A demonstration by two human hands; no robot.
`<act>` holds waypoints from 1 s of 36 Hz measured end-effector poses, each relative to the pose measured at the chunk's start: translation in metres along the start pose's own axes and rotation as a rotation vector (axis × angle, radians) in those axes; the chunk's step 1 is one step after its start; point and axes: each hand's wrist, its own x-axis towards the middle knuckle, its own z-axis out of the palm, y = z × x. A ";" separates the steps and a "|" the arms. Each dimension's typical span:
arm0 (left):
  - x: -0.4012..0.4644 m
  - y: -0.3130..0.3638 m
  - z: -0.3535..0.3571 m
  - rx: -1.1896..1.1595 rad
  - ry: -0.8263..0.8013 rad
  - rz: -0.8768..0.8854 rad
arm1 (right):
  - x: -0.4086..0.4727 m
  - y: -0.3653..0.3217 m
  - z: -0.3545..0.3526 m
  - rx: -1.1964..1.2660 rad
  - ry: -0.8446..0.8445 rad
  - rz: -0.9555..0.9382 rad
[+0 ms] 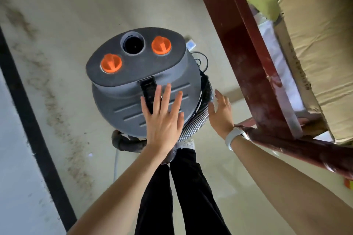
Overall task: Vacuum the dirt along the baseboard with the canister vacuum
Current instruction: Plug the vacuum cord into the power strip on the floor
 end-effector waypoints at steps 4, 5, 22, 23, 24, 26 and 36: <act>0.013 0.013 0.014 0.129 0.008 -0.107 | 0.047 0.009 -0.001 -0.048 -0.100 0.106; 0.014 0.015 0.017 0.159 0.019 -0.130 | 0.059 0.012 0.000 -0.041 -0.117 0.138; 0.018 0.017 0.032 0.299 0.135 -0.140 | 0.101 0.011 0.007 0.137 -0.176 0.418; 0.019 0.017 0.032 0.298 0.131 -0.143 | 0.096 0.013 0.004 0.162 -0.154 0.433; 0.018 0.017 0.032 0.295 0.125 -0.144 | 0.090 0.016 0.001 0.204 -0.128 0.445; 0.018 0.017 0.031 0.286 0.109 -0.149 | 0.076 0.020 -0.005 0.336 -0.090 0.437; 0.004 0.030 -0.002 -0.009 -0.053 -0.056 | 0.002 -0.007 -0.058 0.840 -0.114 0.289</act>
